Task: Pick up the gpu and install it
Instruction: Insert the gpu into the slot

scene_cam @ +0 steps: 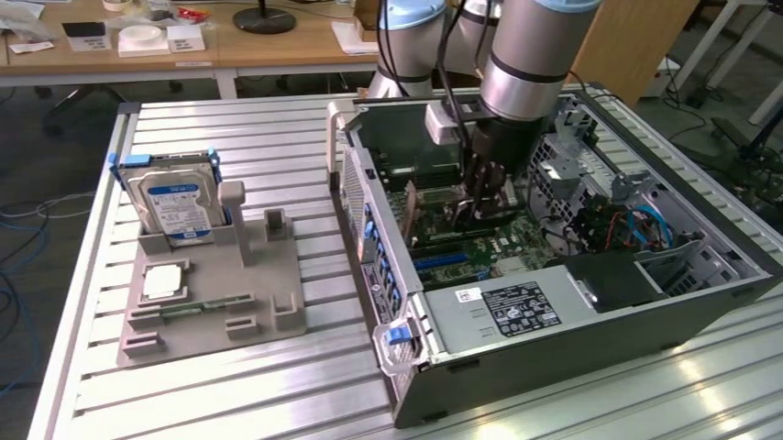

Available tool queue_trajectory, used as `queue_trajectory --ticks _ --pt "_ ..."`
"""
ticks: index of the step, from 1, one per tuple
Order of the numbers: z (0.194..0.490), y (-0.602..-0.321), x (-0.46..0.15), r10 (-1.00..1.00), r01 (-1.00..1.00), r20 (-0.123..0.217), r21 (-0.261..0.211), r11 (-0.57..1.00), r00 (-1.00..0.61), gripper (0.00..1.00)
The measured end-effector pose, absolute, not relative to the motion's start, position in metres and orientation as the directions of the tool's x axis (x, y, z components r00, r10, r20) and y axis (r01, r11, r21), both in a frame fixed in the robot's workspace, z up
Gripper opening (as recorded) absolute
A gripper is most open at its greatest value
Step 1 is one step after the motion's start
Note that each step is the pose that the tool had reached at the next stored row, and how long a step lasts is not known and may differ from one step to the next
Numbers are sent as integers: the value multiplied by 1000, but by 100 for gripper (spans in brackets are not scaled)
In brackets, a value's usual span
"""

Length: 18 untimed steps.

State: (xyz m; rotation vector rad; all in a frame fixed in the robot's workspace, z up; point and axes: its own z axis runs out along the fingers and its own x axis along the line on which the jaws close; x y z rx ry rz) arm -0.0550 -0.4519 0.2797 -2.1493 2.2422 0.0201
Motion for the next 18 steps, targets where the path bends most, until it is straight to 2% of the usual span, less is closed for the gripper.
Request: queue_trajectory --ticks 18 --pt "271 -457 -64 -999 -999 -35 -15 42 -42 28"
